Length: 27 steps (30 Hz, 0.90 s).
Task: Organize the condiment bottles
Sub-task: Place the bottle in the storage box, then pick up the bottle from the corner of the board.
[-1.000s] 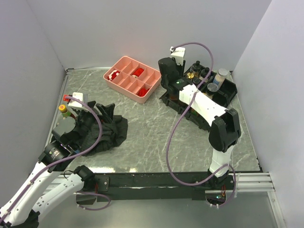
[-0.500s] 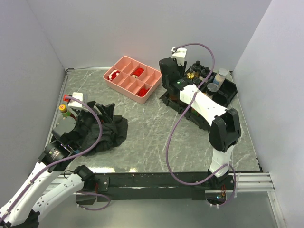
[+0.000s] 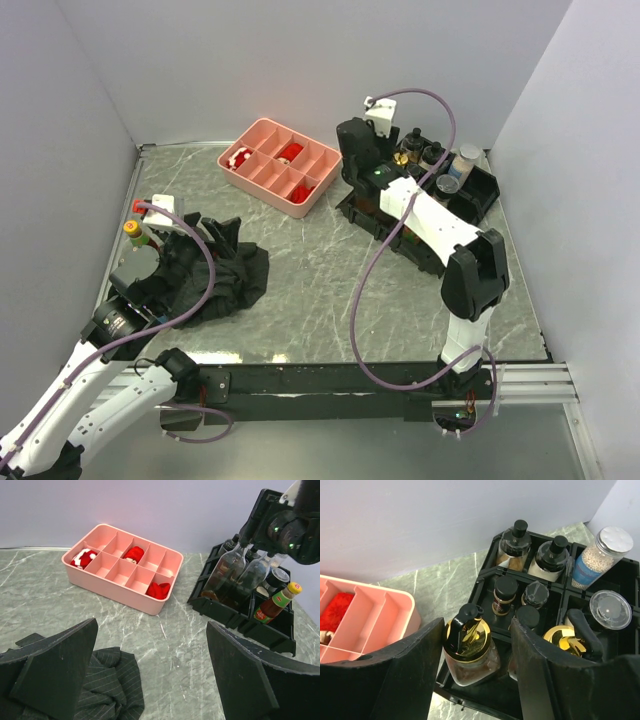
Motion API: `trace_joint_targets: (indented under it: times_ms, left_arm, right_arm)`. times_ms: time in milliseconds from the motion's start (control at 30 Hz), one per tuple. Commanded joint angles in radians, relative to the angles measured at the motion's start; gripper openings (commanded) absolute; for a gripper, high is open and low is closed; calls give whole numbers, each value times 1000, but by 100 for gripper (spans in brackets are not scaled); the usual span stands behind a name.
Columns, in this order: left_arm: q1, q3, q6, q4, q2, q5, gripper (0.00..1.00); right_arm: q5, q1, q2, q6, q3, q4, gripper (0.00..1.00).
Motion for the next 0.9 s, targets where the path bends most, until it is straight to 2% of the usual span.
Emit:
trace_joint_targets:
  times_ms: [0,67,100,167,267,367,400,500,733,767,867]
  left_arm:
    - [2,-4,13,40,3,-19,96]
    - [2,-4,12,38,5,-35,96]
    - [4,-4,10,37,8,-41,96]
    - [2,-1,4,34,9,-69,96]
    - [2,-2,-2,32,8,-113,96]
    - [2,-1,-13,28,12,-175,96]
    - [1,-1,-17,23,14,-193,96]
    - [1,-2,-54,14,22,-293,97]
    - [4,70,-191,-124,95,-599,99]
    - [7,82,-200,-140,124,-629,93]
    - [40,125,-221,-189,184,-706,86]
  right_arm:
    - [-9,-8,-108,-21,71,-12,71]
    - [-29,-9,-141,-20,74,-24,81]
    - [-37,-8,-154,-18,69,-26,91]
    - [-69,-8,-190,-18,63,-39,100]
    - [-124,-5,-235,-43,52,-73,100]
    - [-247,0,-282,-57,45,-127,100]
    - [-344,3,-295,-69,43,-148,100]
    - [-483,15,-368,-60,5,-176,100]
    - [-751,18,-568,51,-266,-113,100]
    - [-774,20,-600,66,-297,-86,100]
    - [-831,20,-648,80,-432,-9,100]
